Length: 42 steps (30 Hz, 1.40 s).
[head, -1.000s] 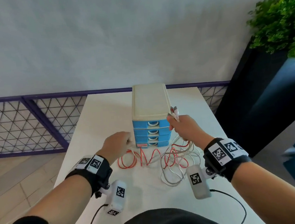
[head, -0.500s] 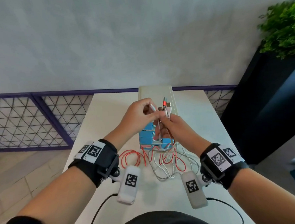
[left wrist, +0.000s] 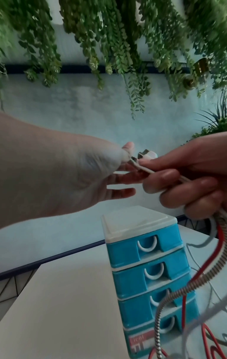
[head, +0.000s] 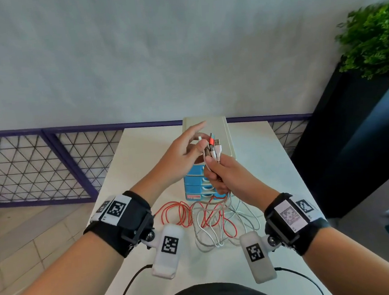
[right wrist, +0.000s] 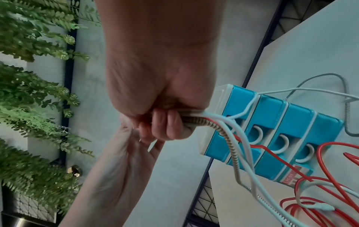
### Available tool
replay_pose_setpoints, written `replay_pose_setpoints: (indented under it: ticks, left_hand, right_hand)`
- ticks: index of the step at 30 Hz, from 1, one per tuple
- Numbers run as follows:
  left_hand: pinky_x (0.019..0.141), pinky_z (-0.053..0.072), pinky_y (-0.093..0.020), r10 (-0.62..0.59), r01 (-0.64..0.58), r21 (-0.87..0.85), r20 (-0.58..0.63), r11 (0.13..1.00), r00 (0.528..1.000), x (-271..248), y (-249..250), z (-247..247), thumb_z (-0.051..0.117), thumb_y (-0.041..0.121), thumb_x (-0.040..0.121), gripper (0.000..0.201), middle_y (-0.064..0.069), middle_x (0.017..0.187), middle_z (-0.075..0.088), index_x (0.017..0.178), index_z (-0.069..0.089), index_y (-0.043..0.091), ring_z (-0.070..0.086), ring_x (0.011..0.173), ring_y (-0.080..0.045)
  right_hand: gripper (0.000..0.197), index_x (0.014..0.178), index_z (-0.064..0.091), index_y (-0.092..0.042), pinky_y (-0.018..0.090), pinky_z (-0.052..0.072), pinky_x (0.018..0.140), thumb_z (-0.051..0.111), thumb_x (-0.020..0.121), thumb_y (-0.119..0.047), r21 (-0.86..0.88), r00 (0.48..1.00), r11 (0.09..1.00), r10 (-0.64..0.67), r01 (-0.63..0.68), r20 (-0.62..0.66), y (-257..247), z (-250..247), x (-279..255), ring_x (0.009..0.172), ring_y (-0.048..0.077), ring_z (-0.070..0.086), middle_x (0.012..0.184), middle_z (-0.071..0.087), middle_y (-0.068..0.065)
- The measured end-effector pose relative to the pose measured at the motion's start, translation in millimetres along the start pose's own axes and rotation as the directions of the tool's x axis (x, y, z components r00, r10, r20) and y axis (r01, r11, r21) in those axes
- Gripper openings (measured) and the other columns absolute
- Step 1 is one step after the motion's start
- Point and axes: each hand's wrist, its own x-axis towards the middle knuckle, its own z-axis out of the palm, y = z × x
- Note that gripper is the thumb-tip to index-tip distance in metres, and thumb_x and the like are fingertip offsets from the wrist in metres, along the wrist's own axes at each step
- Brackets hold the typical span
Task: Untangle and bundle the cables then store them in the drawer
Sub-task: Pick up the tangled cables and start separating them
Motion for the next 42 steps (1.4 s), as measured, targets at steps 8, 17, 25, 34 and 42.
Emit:
replay_pose_setpoints:
  ticks: [8,17,25,34,42]
  left_hand:
    - [0.067,0.051,-0.016,-0.062,0.058,-0.093,-0.036,0.994,0.997,-0.5,1.4,-4.8,0.058,0.013,0.091,0.017,-0.006,0.094,0.063,0.108,0.06,0.009,0.065,0.072,-0.001]
    - [0.081,0.056,-0.029,-0.131,0.069,-0.218,-0.288,0.974,0.949,-9.5,-12.7,-3.2,0.062,0.018,0.089,0.014,0.003,0.094,0.074,0.098,0.072,0.018,0.066,0.088,-0.008]
    - [0.079,0.056,-0.025,-0.056,0.042,-0.07,-0.199,0.997,0.978,-9.8,-10.9,-4.6,0.06,0.011,0.089,0.018,0.0,0.091,0.07,0.105,0.068,0.016,0.066,0.083,-0.006]
    - [0.081,0.058,-0.032,-0.003,0.014,0.129,-0.086,0.992,0.996,-2.8,-13.7,-8.0,0.055,0.009,0.094,0.022,-0.002,0.093,0.068,0.096,0.069,0.025,0.066,0.083,-0.013]
    - [0.072,0.055,-0.025,-0.025,0.021,-0.018,-0.234,1.0,0.972,-4.8,-14.8,-1.3,0.059,0.016,0.091,0.024,-0.001,0.091,0.067,0.115,0.06,0.02,0.064,0.08,-0.007]
  right_hand:
    - [0.043,0.067,0.039,-0.015,0.023,0.022,0.044,0.045,0.096,-0.046,-0.013,0.996,1.0,-0.022,0.023,0.087,-1.1,-0.5,-1.7,0.042,0.011,0.023,0.053,0.032,-0.008]
    - [0.035,0.11,0.061,-0.01,0.019,0.023,0.044,0.041,0.101,-0.038,0.054,0.994,0.998,0.038,-0.044,0.101,-4.6,-3.8,6.6,0.047,0.008,0.025,0.063,0.038,-0.006]
    - [0.04,0.112,0.06,-0.002,0.02,0.03,0.046,0.041,0.102,-0.036,0.089,0.996,0.995,0.048,-0.054,0.072,-2.7,-8.3,8.4,0.047,0.008,0.034,0.073,0.058,0.0]
    - [0.036,0.108,0.061,-0.01,0.02,0.028,0.048,0.04,0.102,-0.038,0.062,0.994,0.995,0.079,-0.084,0.077,-2.6,-9.4,12.2,0.047,0.008,0.03,0.071,0.057,0.0]
    - [0.027,0.092,0.054,-0.009,0.018,0.025,0.044,0.044,0.101,-0.033,0.084,0.998,0.995,0.055,-0.056,0.016,-1.5,-8.2,17.1,0.045,0.007,0.026,0.057,0.035,-0.007]
